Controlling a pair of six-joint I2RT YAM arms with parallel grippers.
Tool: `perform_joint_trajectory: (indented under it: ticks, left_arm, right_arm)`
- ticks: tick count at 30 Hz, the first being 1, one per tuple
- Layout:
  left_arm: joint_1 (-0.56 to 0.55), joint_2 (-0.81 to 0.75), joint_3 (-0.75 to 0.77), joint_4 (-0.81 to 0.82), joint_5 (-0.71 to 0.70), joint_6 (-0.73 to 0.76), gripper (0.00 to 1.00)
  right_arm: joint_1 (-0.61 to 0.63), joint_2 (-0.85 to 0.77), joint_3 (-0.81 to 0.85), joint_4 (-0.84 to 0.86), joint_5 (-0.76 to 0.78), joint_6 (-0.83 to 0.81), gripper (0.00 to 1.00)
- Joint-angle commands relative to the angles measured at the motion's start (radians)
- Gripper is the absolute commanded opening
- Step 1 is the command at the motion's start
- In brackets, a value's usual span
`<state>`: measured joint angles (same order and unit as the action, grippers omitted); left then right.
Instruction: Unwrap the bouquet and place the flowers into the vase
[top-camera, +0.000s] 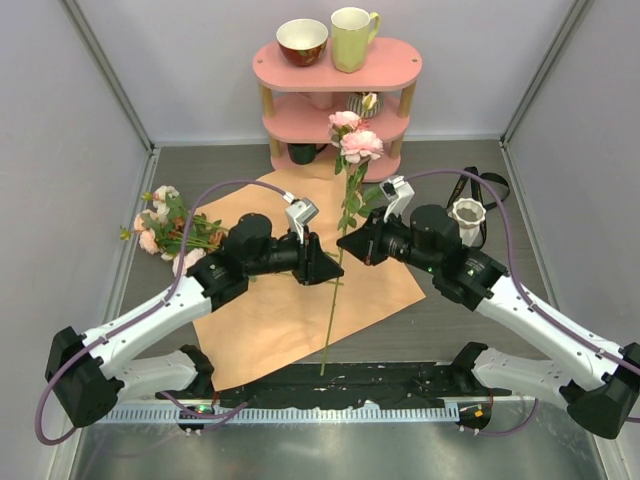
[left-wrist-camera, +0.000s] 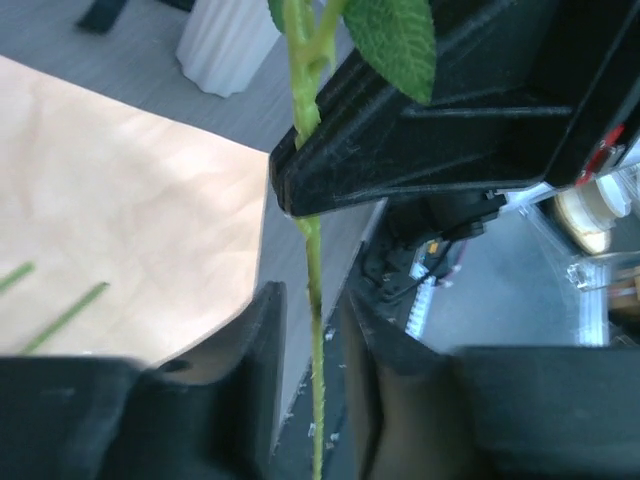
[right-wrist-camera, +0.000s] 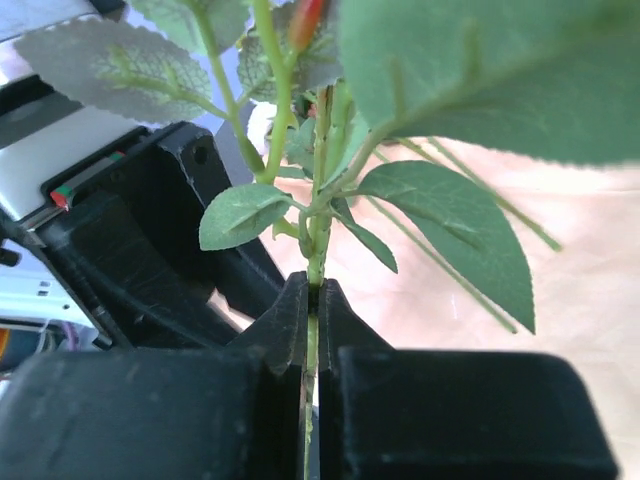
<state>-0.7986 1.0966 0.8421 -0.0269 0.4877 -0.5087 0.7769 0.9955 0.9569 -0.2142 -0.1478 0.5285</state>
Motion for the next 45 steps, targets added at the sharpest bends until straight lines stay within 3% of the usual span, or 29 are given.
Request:
perform_joint_trajectory:
  ticks: [1, 2, 3, 4, 7, 14, 24, 30, 41, 45]
  left_arm:
    - [-0.005, -0.04, 0.061, -0.039, -0.076, 0.027, 0.44]
    - [-0.005, -0.058, 0.061, -0.042, -0.102, 0.032, 0.52]
    - [-0.005, -0.07, 0.055, -0.044, -0.115, 0.033, 0.73]
    - [-0.005, -0.081, 0.051, -0.041, -0.132, 0.035, 0.83]
    - [-0.004, -0.133, 0.031, -0.039, -0.19, 0.039, 0.87]
    - [-0.005, -0.187, -0.001, -0.034, -0.291, 0.041, 0.88]
    - [-0.005, -0.176, -0.011, -0.028, -0.313, 0.041, 0.88]
    - [-0.004, -0.175, -0.02, -0.027, -0.328, 0.041, 0.88]
    - [-0.004, -0.179, -0.023, -0.045, -0.339, 0.044, 0.88]
    - [-0.004, -0.179, -0.031, -0.033, -0.34, 0.039, 0.88]
  right_arm:
    - [-0.004, -0.047, 0.087, -0.002, 0.133, -0.083, 0.01]
    - [-0.004, -0.057, 0.103, -0.042, 0.184, -0.106, 0.01]
    - [-0.004, -0.066, 0.121, -0.062, 0.229, -0.131, 0.01]
    - [-0.004, -0.093, 0.15, -0.074, 0.332, -0.175, 0.01]
    - [-0.004, -0.142, 0.215, -0.085, 0.468, -0.261, 0.01]
    - [-0.002, -0.132, 0.466, -0.117, 0.883, -0.625, 0.01]
    - [-0.004, -0.126, 0.704, -0.002, 1.031, -0.873, 0.01]
    - [-0.004, -0.089, 0.709, 0.061, 1.123, -0.998, 0.01]
    - [-0.004, -0.081, 0.602, 0.056, 1.157, -0.98, 0.01]
    - [-0.004, -0.101, 0.489, 0.075, 1.157, -0.955, 0.01]
